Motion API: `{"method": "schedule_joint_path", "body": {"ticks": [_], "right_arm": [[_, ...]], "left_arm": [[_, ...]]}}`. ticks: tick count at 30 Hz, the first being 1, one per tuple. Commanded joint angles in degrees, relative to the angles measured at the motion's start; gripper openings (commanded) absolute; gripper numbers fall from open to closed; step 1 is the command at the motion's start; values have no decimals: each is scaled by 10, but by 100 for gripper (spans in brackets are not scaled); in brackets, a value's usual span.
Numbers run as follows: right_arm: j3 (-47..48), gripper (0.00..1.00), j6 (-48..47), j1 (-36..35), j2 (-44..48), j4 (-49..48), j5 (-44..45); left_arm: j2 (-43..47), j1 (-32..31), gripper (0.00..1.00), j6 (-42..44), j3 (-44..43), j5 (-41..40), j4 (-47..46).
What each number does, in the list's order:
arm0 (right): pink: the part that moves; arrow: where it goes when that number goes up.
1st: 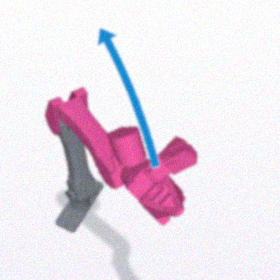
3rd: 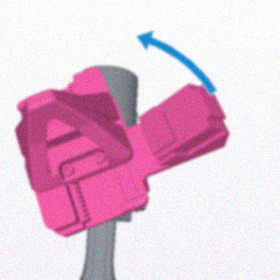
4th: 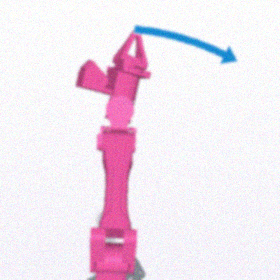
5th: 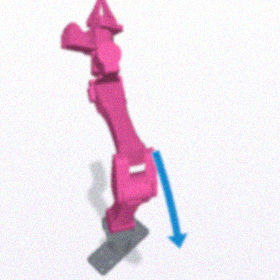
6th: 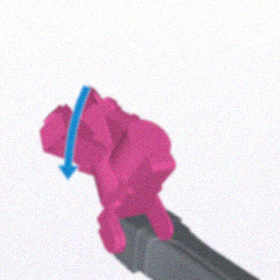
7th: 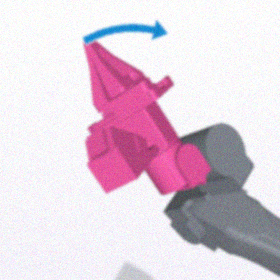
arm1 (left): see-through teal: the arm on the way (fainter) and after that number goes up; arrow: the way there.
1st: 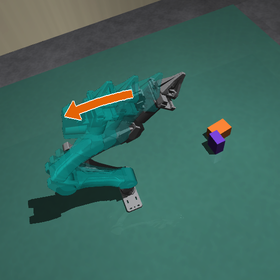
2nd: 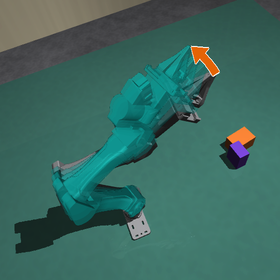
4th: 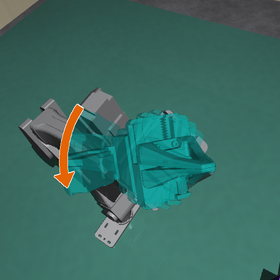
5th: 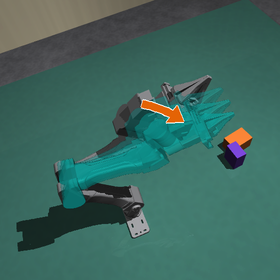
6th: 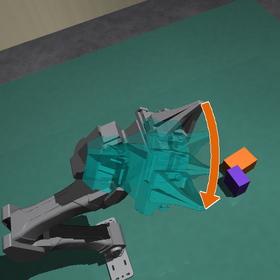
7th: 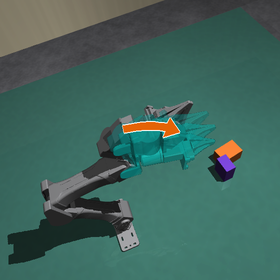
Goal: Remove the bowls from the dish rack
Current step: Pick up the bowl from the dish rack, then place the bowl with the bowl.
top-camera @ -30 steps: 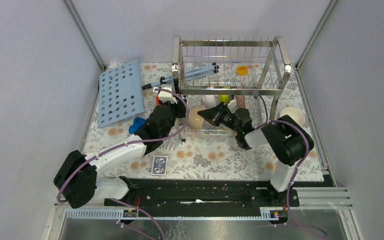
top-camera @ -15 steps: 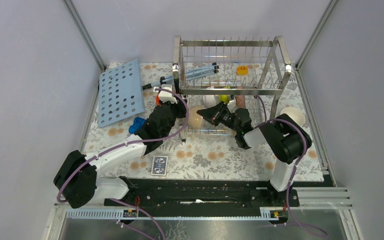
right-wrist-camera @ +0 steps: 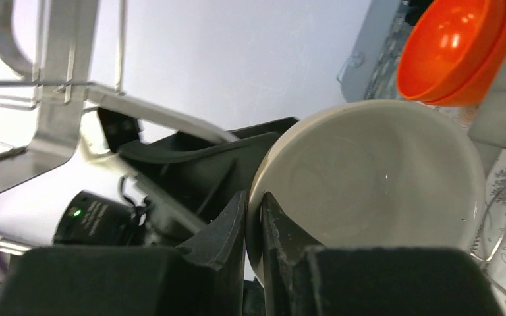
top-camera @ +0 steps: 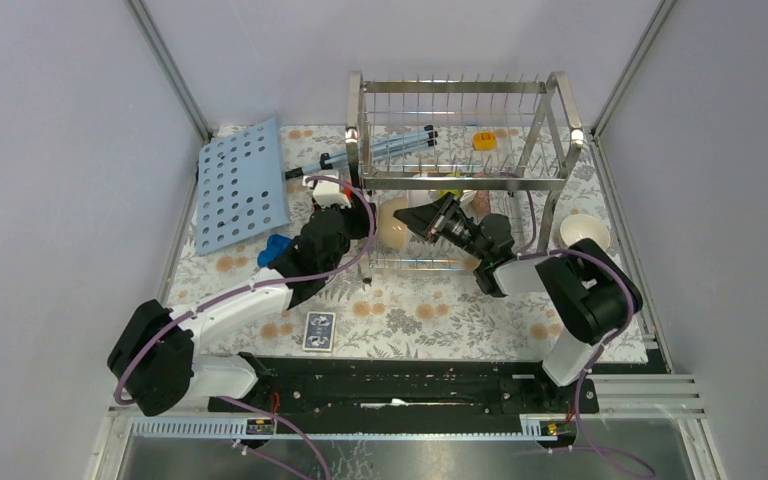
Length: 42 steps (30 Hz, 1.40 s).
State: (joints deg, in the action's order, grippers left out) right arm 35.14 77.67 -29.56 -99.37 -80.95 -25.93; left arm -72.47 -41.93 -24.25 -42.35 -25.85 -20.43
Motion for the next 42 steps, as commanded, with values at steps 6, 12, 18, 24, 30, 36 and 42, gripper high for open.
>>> {"method": "schedule_joint_path", "body": {"ticks": [6, 12, 18, 24, 30, 36, 42], "right_arm": [[-40, 0, -85, 6, 140, 28, -45], [-76, 0, -146, 7, 228, 142, -58], [-84, 0, -245, 7, 343, 330, -64], [-71, 0, -371, 3, 471, 587, -60], [-63, 0, -474, -66, 594, 799, 18], [-36, 0, -530, -189, 608, 918, 142], [59, 0, -602, -434, 486, 976, 402]], "left_arm": [[41, 12, 82, -41, -8, -36, 81], [93, 12, 98, -64, -12, -9, 147], [156, 12, 99, -107, -16, 58, 242], [217, 12, 99, -177, -36, 100, 403], [307, 12, 99, -248, -28, 136, 522], [379, 12, 99, -289, -3, 202, 560], [381, 11, 99, -274, -10, 319, 560]]}}
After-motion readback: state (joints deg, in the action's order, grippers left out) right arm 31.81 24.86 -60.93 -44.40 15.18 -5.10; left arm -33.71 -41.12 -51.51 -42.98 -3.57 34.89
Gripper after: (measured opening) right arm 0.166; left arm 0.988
